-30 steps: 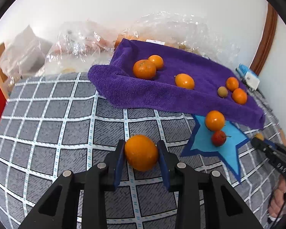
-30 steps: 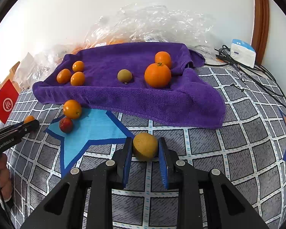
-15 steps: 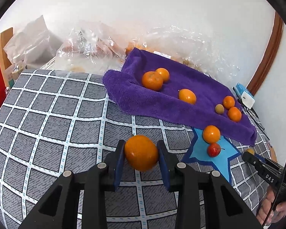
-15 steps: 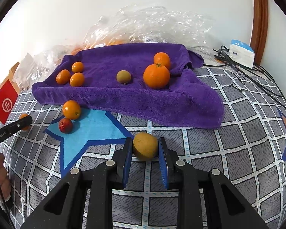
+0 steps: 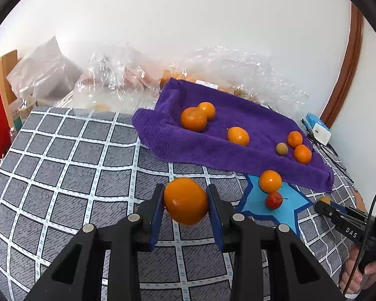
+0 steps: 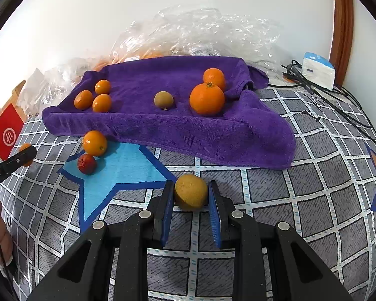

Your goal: Organize fruits

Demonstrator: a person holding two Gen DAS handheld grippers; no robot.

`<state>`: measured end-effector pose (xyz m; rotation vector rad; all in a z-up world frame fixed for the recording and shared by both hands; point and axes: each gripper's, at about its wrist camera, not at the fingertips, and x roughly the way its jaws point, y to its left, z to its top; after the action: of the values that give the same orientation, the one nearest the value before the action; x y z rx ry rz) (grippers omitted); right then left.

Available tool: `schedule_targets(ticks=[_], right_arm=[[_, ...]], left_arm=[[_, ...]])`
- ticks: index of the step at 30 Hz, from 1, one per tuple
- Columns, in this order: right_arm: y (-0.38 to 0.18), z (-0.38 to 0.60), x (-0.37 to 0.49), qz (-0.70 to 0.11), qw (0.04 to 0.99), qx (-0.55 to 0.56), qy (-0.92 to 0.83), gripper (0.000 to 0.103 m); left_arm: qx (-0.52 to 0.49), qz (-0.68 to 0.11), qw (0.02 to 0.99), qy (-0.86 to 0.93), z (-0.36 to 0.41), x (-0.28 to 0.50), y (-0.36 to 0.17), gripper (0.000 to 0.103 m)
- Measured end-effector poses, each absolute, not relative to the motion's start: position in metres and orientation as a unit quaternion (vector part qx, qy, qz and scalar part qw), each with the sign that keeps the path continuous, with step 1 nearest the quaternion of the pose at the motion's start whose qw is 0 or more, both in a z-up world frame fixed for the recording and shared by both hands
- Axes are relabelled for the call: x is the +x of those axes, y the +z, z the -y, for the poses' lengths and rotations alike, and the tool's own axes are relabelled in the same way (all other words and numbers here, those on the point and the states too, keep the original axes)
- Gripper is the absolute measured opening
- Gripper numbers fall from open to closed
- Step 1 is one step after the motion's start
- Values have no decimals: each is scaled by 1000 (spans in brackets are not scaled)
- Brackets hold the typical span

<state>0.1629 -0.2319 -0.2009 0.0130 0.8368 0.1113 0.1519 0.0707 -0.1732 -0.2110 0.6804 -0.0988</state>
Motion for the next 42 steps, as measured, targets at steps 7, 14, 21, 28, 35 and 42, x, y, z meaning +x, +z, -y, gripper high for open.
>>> schedule_targets(ticks=[7,14,21,28,35,42], right_arm=[[-199,237,160,-399,915,14,54,26],[-197,239,158,-391,919,23,49,26],[-195,244,156,-382,922,41,56,27],[-192,247,162,-388,918,53,54,26],[-158,251,182,-363,929,60,48,27],[-119,247,214,-339,939,28,40,26]], left_arm=[[-98,-317,942,-57,-69,147,-169,32],[-105,-302,945,-69,-69,142,-166,32],[-122,-304,942,-73,-73,143,-167,32],[-133,-322,935,-70,-75,146,-160,32],[-120,-311,941,-67,-74,164,-124,32],[-118,-283,950,-63,-83,195,-85,32]])
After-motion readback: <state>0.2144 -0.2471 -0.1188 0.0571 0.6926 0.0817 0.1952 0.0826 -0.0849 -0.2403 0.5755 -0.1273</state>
